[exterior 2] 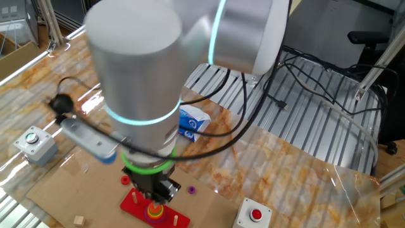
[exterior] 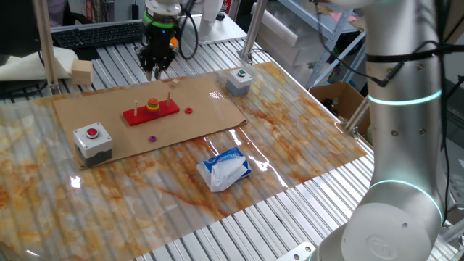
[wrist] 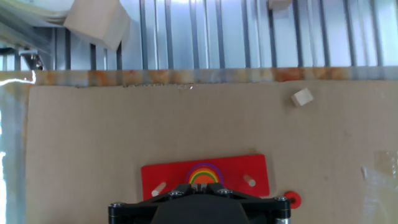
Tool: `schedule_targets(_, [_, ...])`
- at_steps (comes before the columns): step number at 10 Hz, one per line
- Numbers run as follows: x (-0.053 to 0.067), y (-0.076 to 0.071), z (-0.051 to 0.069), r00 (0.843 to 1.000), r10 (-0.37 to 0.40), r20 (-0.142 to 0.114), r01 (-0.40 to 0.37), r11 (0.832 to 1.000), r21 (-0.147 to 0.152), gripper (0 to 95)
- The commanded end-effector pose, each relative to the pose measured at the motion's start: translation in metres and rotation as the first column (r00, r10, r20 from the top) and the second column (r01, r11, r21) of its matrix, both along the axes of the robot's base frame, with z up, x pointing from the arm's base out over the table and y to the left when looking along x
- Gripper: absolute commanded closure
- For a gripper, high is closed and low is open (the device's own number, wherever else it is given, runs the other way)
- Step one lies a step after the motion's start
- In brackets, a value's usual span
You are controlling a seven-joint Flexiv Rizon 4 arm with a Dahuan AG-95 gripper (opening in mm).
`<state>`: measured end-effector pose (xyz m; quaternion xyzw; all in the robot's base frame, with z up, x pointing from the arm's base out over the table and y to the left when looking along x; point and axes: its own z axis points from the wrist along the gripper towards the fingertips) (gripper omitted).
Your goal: Take out one Hanoi block and throw it aside
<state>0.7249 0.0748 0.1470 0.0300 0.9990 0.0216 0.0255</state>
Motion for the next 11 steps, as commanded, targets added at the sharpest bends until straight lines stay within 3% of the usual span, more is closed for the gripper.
schedule_targets(1, [0.003,0.002,-0.001,1.000,0.009,-0.012,-0.009,1.000,0.002,76.0])
schedule_targets(2, [0.003,0.003,-0.004,1.000,0.004,-0.011,-0.004,1.000,0.001,57.0])
schedule_targets(11, [0.005,0.006,-0.023,1.000,-0.008,-0.003,0.008,1.000,0.004,57.0])
